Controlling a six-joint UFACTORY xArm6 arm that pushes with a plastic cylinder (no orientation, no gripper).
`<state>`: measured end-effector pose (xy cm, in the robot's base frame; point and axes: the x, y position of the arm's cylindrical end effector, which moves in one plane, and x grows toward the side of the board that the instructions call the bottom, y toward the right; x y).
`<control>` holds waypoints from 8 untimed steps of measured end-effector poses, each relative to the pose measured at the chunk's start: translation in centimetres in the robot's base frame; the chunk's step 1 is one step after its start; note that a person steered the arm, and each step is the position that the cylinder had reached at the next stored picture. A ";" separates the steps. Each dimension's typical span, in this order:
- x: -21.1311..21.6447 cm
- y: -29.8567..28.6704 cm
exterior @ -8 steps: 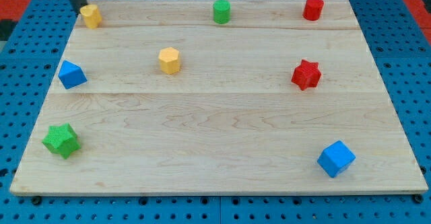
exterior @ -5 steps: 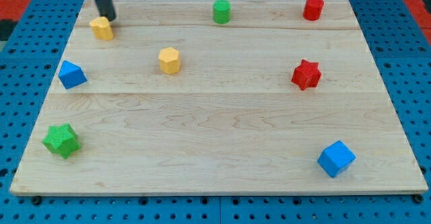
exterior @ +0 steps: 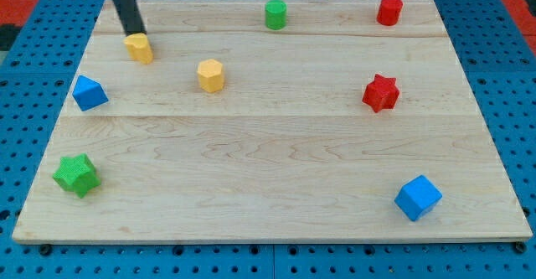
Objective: Push the yellow heart into the yellow hexagon
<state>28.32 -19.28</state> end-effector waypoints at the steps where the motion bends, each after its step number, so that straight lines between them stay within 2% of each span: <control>1: 1.4 -0.9; 2: 1.5 -5.9; 3: 3.9 -3.4; 5: 5.2 4.9; 6: 6.1 6.8; 7: 6.0 2.9; 8: 8.6 -0.8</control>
